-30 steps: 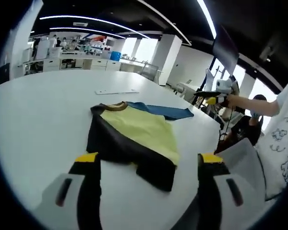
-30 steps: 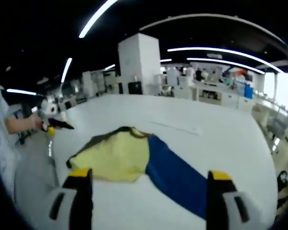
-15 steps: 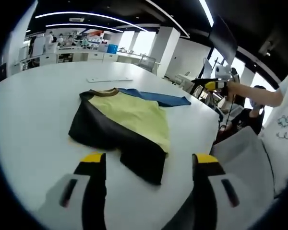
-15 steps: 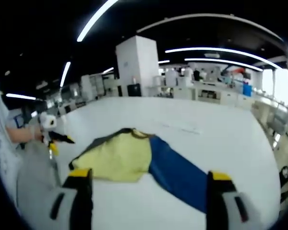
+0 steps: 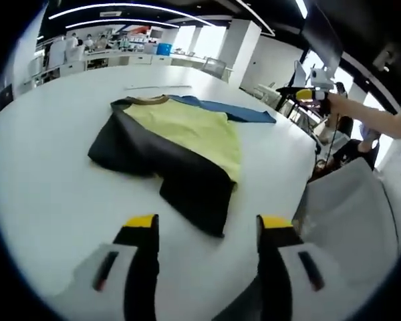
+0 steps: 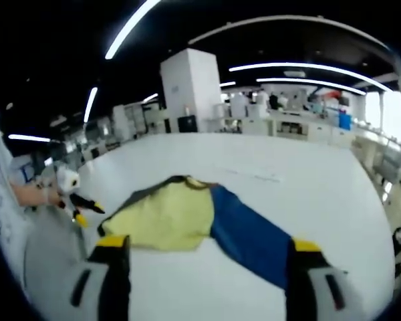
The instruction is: Fold the garment on the visible template until the final outline fits inside the template.
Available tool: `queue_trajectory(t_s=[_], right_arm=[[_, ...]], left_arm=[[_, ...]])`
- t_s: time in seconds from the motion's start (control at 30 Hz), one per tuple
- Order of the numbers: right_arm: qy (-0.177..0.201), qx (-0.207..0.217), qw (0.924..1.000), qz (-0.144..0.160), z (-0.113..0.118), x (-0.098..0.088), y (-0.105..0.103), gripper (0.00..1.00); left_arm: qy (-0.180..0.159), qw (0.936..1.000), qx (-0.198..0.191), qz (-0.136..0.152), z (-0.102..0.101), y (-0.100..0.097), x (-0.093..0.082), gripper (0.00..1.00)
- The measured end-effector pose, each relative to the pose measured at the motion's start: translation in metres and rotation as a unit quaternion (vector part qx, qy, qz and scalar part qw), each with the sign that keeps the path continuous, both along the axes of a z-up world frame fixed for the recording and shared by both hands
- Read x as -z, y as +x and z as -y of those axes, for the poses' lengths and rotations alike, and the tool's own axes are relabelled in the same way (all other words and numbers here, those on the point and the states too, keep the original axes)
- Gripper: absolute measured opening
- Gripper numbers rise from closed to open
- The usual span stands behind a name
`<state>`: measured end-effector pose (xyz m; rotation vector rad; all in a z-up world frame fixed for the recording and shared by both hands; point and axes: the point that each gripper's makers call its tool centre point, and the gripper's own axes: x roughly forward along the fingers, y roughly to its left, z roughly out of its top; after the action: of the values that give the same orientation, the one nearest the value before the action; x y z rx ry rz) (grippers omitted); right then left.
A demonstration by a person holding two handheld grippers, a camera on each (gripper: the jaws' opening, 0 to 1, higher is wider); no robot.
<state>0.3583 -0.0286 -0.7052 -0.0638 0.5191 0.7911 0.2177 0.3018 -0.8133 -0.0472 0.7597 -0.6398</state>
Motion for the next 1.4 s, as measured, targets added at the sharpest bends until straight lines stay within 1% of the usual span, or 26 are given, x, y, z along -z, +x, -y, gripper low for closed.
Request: queue_trajectory(t_s=[0.07,0.1,0.13,0.17,0.2,0.3,0.4,0.5,0.63,0.73,0.87,1.0,1.13,1.23,1.33,1.4], right_arm=[[0.003,0.001,1.0,-0.001,0.001,0.0,0.001,0.97],[0.003,0.001,1.0,-0.001,0.002,0.0,0.002,0.97],[0.003,0.001,1.0,-0.001,0.001,-0.001,0.002,0.96],[0.005,0.001,1.0,-0.001,0.0,-0.001,0.001,0.96],[0.006,0.001,1.0,-0.001,0.0,-0.001,0.001,0.95],[0.007,0.0,1.0,-0.002,-0.002,-0.001,-0.001,0.95],[0.006,-0.002,1.0,-0.005,-0.002,0.001,-0.003,0.95],[0.005,-0.001,1.0,-0.007,-0.001,0.001,-0.003,0.94],[0.006,-0.001,0.9999,-0.008,-0.004,0.002,-0.005,0.93],[0.008,0.001,0.9999,-0.011,-0.004,0.003,-0.007,0.93],[0.009,0.002,0.9999,-0.013,-0.006,0.005,-0.011,0.92],[0.008,0.004,0.9998,-0.016,-0.008,0.008,-0.016,0.92],[0.011,0.006,0.9997,-0.019,-0.008,0.01,-0.017,0.92],[0.01,0.009,0.9997,-0.021,-0.007,0.011,-0.019,0.92],[0.011,0.012,0.9997,-0.019,-0.009,0.01,-0.023,0.91],[0.013,0.014,0.9997,-0.018,-0.011,0.008,-0.026,0.91]], left_arm=[[0.015,0.9999,0.001,-0.008,-0.001,-0.004,0.006,0.48],[0.019,0.9996,-0.001,-0.019,0.0,-0.006,0.009,0.46],[0.016,0.9995,0.001,-0.027,0.003,-0.008,0.01,0.45],[0.013,0.9995,-0.002,-0.028,0.003,-0.007,0.011,0.44],[0.007,0.999,-0.013,-0.043,0.0,-0.007,0.016,0.42],[-0.003,0.9983,-0.025,-0.052,0.0,-0.007,0.021,0.39],[0.001,0.9985,-0.023,-0.05,0.0,-0.008,0.022,0.36],[-0.004,0.9982,-0.032,-0.051,-0.003,-0.003,0.021,0.33],[-0.005,0.9982,-0.037,-0.046,-0.005,0.002,0.017,0.23],[-0.011,0.998,-0.033,-0.052,-0.007,0.002,0.018,0.12],[-0.022,0.9977,-0.038,-0.052,-0.006,0.001,0.017,0.07],[-0.023,0.9979,-0.036,-0.049,-0.006,0.002,0.014,0.01],[-0.031,0.998,-0.033,-0.045,-0.012,0.006,0.01,0.0],[-0.038,0.9978,-0.027,-0.046,-0.012,0.006,0.003,0.0],[-0.049,0.9972,-0.032,-0.046,-0.018,0.008,-0.005,0.0],[-0.054,0.9971,-0.036,-0.041,-0.027,0.012,-0.01,0.0]])
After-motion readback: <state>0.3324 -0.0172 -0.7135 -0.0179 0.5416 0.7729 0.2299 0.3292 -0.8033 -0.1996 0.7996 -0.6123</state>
